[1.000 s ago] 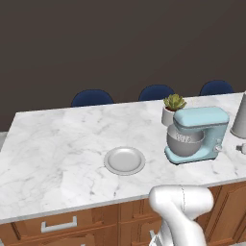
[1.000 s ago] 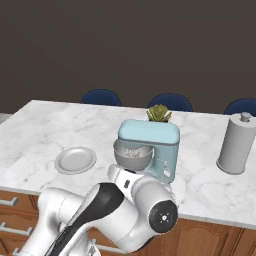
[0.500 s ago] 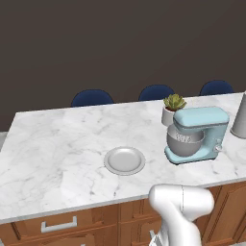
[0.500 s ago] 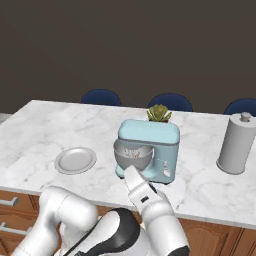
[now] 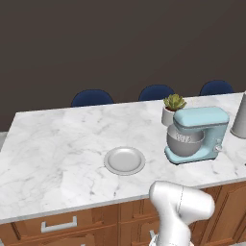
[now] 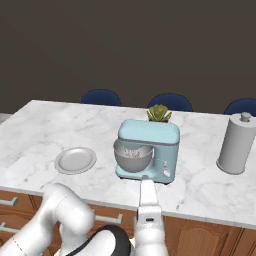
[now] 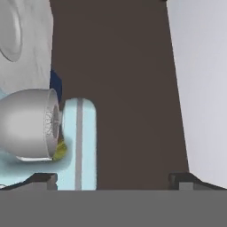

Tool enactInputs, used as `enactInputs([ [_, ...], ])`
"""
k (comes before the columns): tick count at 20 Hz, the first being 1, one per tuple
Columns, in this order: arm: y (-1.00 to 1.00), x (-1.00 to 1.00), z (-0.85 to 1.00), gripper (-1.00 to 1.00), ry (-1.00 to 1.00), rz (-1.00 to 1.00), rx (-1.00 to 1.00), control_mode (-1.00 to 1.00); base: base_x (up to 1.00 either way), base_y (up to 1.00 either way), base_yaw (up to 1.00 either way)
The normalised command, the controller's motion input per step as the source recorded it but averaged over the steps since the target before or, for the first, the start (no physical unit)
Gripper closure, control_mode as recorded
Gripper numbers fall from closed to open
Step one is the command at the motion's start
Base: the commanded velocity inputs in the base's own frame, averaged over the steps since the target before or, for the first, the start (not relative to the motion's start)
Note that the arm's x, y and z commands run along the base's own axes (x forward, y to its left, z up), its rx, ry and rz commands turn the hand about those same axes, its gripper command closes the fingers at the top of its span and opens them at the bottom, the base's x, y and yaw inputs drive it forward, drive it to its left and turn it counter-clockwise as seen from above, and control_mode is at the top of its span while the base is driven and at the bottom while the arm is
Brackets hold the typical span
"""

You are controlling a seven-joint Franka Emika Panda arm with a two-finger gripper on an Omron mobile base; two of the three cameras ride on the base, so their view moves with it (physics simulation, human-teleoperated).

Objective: Add butter and sugar cubes to the stand mixer bowl and then turn on the stand mixer to begin making frosting.

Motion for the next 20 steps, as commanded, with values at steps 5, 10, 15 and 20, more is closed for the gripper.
enactInputs([
  [5, 0.04, 0.34, 0.16, -1.00, 0.02, -0.15, 0.48, -1.00, 0.00, 0.00, 0.00],
  [10, -0.01, 0.18, -0.24, -1.00, 0.10, -0.03, 0.16, -1.00, 0.00, 0.00, 0.00],
  [15, -0.13, 0.36, -0.39, -1.00, 0.05, 0.02, 0.00, -1.00, 0.00, 0.00, 0.00],
  [20, -0.33, 0.49, -0.32, -1.00, 0.05, 0.07, 0.03, -1.00, 0.00, 0.00, 0.00],
])
